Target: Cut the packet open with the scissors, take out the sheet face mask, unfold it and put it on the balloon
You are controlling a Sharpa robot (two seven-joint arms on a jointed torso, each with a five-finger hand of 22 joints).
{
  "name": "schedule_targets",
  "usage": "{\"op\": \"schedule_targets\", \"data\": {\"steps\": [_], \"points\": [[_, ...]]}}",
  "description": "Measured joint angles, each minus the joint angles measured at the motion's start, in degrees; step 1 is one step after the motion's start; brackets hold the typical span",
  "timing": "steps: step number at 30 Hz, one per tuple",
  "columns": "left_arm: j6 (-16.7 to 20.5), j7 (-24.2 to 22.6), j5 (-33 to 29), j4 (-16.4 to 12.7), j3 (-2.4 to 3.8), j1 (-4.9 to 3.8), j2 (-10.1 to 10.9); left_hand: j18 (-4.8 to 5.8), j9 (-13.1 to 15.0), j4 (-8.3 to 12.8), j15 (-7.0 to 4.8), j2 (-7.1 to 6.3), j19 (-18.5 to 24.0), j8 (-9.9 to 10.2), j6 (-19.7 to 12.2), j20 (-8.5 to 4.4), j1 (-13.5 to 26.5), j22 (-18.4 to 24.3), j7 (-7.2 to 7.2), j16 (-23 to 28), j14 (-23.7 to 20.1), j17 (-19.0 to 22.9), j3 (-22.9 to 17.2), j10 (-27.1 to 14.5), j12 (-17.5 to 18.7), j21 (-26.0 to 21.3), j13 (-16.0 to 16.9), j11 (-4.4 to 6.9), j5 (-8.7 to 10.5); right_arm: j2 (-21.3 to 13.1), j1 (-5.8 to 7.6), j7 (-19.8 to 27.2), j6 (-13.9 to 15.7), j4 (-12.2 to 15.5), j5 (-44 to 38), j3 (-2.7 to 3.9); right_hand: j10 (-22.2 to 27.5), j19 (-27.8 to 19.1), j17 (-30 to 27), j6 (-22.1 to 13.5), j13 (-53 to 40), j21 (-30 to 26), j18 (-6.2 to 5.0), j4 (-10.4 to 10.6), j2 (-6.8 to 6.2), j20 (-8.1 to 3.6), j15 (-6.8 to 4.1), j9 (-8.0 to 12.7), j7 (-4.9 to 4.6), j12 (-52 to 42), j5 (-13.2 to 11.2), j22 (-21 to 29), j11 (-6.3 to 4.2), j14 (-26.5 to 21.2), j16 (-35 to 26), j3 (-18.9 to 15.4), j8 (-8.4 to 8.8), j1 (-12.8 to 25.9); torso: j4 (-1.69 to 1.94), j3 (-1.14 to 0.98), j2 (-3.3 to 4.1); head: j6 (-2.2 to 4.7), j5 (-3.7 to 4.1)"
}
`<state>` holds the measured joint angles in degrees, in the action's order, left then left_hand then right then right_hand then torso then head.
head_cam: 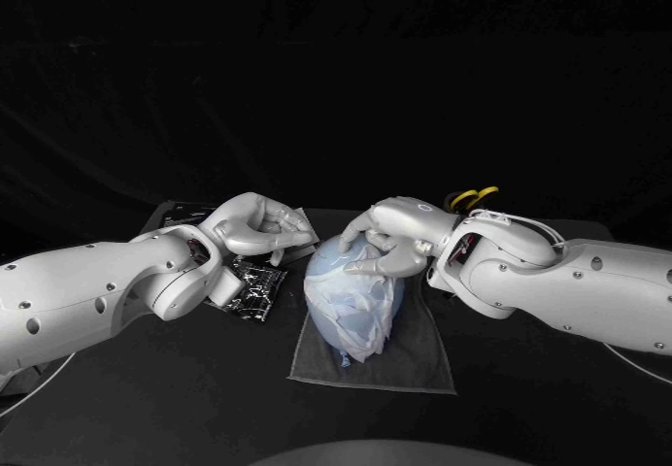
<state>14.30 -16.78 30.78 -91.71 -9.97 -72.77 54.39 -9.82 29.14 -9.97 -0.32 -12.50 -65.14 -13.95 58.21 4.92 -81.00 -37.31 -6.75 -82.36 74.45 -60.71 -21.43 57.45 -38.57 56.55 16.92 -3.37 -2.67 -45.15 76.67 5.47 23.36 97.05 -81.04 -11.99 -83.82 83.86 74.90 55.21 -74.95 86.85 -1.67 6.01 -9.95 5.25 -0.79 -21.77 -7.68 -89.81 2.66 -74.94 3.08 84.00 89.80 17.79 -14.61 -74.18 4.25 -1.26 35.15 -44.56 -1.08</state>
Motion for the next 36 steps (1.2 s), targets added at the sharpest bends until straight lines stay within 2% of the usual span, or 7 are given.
{"op": "schedule_targets", "data": {"steps": [3,6,10,14,19,24,36], "points": [[-0.25,-0.19,1.29,-0.35,-0.01,0.15,0.36,0.01,-0.17,-0.59,0.00,0.00,0.00,0.00,0.00,0.00,0.00,-0.35,0.00,0.00,0.00,0.78,0.57,-0.33,0.00,0.60,0.00,0.32,0.00,-0.49,-0.04,-0.06,0.00,0.30,-0.45,0.01,0.00,0.00,0.00,0.48,0.00,0.47,0.01,0.00,0.00,0.00,0.08,0.04,0.09,0.01,0.00,0.01,0.00,-0.08,-0.01,0.00,0.00,0.00,0.01,0.00,0.02,-0.13,-0.01],[-0.43,-0.40,2.94,-0.73,-0.03,0.27,0.75,0.01,-0.35,-1.29,0.00,-0.46,0.14,0.00,-0.22,0.13,0.46,-0.62,0.22,0.00,0.00,1.47,0.97,-0.67,0.40,0.64,-0.03,0.18,0.00,-0.78,-0.07,-0.06,0.00,0.61,-0.86,0.01,0.00,0.00,0.00,1.12,0.00,1.48,0.87,-0.17,-0.07,0.00,0.08,0.09,0.33,0.01,0.00,0.02,0.00,-0.08,-0.03,-0.17,0.01,-0.11,0.02,0.01,0.02,-0.20,-0.01],[-0.81,-0.63,6.80,-1.58,-0.03,0.37,1.48,0.02,-0.60,-2.82,0.34,-1.94,0.78,0.04,-0.66,0.30,2.31,-1.15,-0.22,0.38,-0.34,1.97,2.51,-0.95,0.81,1.48,-0.31,-0.09,0.00,-1.06,-0.08,-0.07,0.00,1.09,-1.61,0.03,-0.32,-0.01,0.00,2.69,0.00,1.52,0.87,-1.16,0.99,-0.01,0.07,0.12,1.01,0.04,-0.01,0.04,-0.33,-0.07,-0.05,0.82,0.02,-2.70,0.07,0.02,0.02,-0.43,0.04],[-1.33,-0.69,11.28,-2.55,-0.02,0.59,2.16,0.04,-0.82,-4.19,0.28,-2.52,0.78,0.53,-1.16,0.30,3.14,-2.71,-0.35,0.38,0.58,0.60,4.26,-0.53,0.94,2.87,-0.32,-0.06,0.00,-1.19,-0.12,-0.01,0.04,1.28,-2.26,0.03,-0.27,0.11,0.01,4.40,0.02,1.52,0.87,-2.00,1.90,-0.33,-0.46,0.04,1.54,0.11,-0.01,0.04,-0.89,0.03,-0.09,1.66,-0.44,-3.60,0.10,0.04,0.02,-0.56,0.08],[-2.10,-0.43,16.26,-3.65,-0.02,1.30,2.69,0.06,-0.95,-5.52,0.23,-2.52,0.77,0.69,-1.34,0.30,3.14,-3.87,-0.54,0.38,1.01,0.16,6.33,0.14,1.89,3.75,-0.63,-0.12,0.00,-1.24,-0.15,0.15,0.18,1.27,-2.78,0.04,-0.15,0.03,0.05,6.45,0.05,1.52,0.87,-2.38,2.18,-0.87,-1.23,-0.26,2.58,0.20,-0.01,0.02,-1.78,-0.06,-0.09,2.12,-1.28,-3.88,0.10,0.07,0.02,-0.62,0.09],[-2.68,0.27,20.20,-4.30,-0.05,2.06,2.77,0.09,-0.97,-6.41,0.56,-2.52,0.97,1.02,-1.75,0.50,3.14,-3.86,-0.95,1.03,0.68,2.18,9.18,0.34,4.03,3.85,-1.40,-0.33,0.00,-1.22,-0.18,0.32,0.38,1.23,-3.10,0.04,-0.21,0.04,0.05,7.78,0.04,1.52,0.87,-2.53,2.40,-1.47,-1.81,-0.52,3.30,0.00,-0.01,0.00,-2.48,-0.07,0.00,2.55,-1.81,-4.10,0.08,0.07,0.02,-0.68,0.07],[-2.59,2.14,24.49,-5.06,-0.03,2.43,2.38,0.15,-0.24,-6.31,0.76,-0.20,1.37,0.38,-1.86,0.91,0.82,-4.33,-1.06,1.39,0.88,1.85,13.61,0.96,6.32,4.66,-2.05,-0.92,0.00,-1.26,-0.21,0.94,0.96,1.28,-3.43,0.03,-0.21,0.12,0.02,8.58,0.00,1.58,0.87,-2.85,2.63,-1.97,-2.31,-0.61,4.10,0.00,-0.01,0.00,-2.88,0.03,-0.03,3.03,-2.49,-4.33,-0.01,0.03,0.08,-0.90,-0.04]]}}
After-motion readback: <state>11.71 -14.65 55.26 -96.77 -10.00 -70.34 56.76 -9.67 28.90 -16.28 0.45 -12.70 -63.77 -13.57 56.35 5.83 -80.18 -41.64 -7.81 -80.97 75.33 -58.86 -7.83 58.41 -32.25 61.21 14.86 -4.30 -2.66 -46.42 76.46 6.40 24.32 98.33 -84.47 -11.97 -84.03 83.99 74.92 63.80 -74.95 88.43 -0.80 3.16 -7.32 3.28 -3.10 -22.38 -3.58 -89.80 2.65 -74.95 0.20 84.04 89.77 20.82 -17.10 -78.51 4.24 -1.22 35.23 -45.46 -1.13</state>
